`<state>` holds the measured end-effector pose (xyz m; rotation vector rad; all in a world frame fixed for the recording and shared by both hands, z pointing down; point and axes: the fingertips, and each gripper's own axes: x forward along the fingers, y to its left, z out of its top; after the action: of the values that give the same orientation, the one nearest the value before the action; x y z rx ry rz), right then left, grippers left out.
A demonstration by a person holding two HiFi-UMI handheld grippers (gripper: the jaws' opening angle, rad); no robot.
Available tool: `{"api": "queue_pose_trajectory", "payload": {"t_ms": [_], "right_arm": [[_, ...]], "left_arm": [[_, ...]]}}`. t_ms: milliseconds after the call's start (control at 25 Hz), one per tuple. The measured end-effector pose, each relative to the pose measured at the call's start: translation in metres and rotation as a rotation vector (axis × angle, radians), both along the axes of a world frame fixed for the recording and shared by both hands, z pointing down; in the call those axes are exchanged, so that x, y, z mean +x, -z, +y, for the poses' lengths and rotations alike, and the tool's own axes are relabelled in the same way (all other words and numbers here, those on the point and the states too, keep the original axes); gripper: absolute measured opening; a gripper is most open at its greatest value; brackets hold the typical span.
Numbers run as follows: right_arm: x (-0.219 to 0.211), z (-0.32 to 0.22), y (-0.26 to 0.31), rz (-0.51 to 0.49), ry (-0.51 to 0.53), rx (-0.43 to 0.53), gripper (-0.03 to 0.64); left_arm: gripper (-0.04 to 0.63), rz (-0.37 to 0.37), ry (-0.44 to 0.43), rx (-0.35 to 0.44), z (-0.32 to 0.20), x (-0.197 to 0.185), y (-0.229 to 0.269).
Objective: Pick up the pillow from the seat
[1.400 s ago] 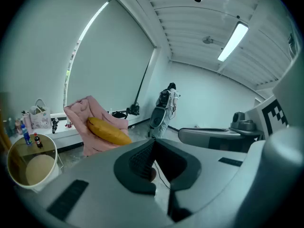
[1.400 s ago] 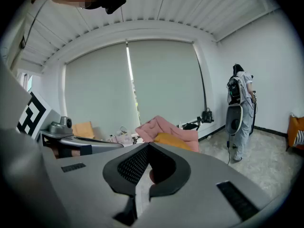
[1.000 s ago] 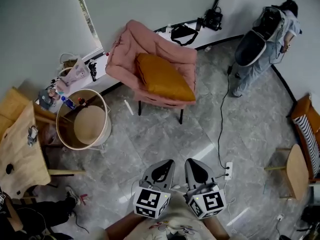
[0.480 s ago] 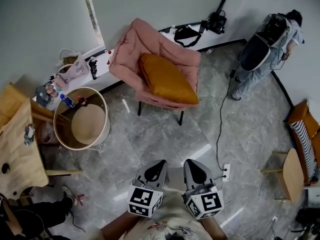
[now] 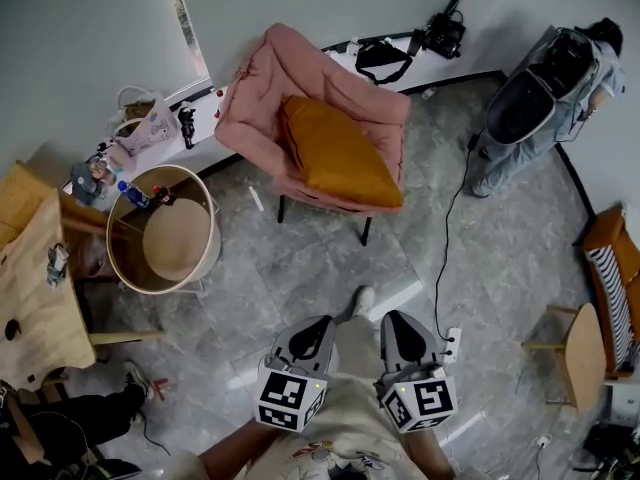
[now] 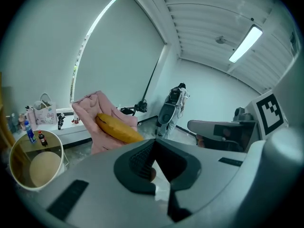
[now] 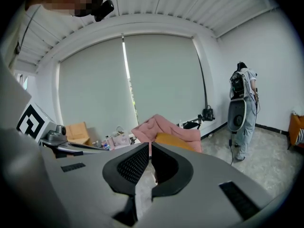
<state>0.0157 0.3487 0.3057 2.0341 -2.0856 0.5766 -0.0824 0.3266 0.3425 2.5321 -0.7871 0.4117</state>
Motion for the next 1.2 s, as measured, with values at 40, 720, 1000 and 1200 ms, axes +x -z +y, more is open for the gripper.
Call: {"api": "queue_pose_trajectory", "payload": {"t_ms": [40,720,1000,1200], "right_arm": [[0.006,-0.005,0.0,-0.003,0.001,0.001,0.021],[0.119,-0.121,0.015,-0.043,0.226,0.025,0.023],[0.157,-0.155,0.009,-0.056,0.343,0.043,0.023],[0.181,-0.168,0.01,-0.066,0.383,0.038,0.023]], "left_arm": [[0.006,-0.002,0.002,0.001,-0.004,0.006,0.0],[0.006,-0.01,0.175,0.02,-0.105,0.127,0.025],[0.006,-0.038,0.278,0.027,-0.127,0.171,0.017],[0.006,-0.06,0.284,0.025,-0.135,0.201,0.019]]}}
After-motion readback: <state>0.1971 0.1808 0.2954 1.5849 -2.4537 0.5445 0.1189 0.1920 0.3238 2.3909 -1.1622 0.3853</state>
